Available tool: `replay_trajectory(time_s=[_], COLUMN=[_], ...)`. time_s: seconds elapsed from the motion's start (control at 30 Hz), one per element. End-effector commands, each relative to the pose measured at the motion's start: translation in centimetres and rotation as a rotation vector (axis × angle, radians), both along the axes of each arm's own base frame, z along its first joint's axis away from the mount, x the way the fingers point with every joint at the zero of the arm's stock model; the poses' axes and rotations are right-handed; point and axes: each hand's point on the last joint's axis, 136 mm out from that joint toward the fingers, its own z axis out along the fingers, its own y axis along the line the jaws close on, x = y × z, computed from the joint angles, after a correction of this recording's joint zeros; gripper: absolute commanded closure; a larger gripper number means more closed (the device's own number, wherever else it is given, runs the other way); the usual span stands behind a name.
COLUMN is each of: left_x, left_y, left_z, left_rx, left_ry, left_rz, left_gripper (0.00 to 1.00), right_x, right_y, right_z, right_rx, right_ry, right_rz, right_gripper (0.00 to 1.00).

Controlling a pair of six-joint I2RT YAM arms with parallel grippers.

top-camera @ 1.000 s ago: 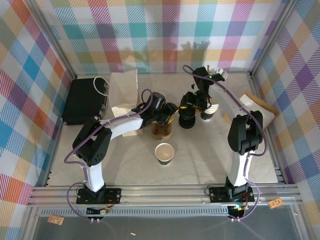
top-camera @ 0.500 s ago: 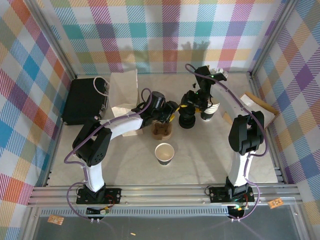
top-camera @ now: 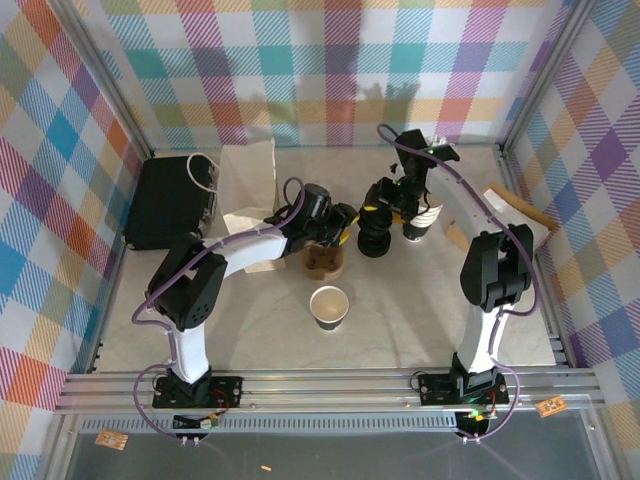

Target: Pack the takeout coffee

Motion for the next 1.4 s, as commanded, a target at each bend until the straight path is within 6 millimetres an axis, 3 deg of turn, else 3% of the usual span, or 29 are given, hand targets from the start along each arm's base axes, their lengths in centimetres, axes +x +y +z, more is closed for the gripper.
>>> replay_trajectory(time_s=[0.0,0.3,0.5,0.67,1.07,1.37], left_x=[-0.6,-0.7,-1.0,-0.8,-0.4,-2.1], left_y=[-0.5,-0.1,0.0,-0.2,0.2,2.3], left_z=[-0.7,-0.8,-1.9,-1.6,3.4,8.8], left_rx=[-0.002,0.031,0.052,0.057,0.114,0.126], left_ry=[0.042,0.031,0.049,0.034,-0.072,-0.159], left_rz=[-0.027,-0.033,-0.043,-0.052,-0.092,-0.075], left_gripper=[0.47,0.47,0.48,0.47,0.48,0.49], right_x=[-0.5,-1.4,-2.2,-2.1,-1.6,-4.0], right_y=[0.9,-0.3,-1.2,-1.1,0.1,0.4], right_z=[2.2,0.0,-1.9,-2.1,1.5,5.9], right_rx=[0.068,-0.006,-0.071,-0.082,-0.099,-0.101], right_ry=[-0.035,0.005,0.033,0.025,-0.055,-0.141], right_rz=[0.004,-0.002,0.012,0.017,0.074,0.130], right_gripper=[0.51,0.51,0.51,0.51,0.51,0.51])
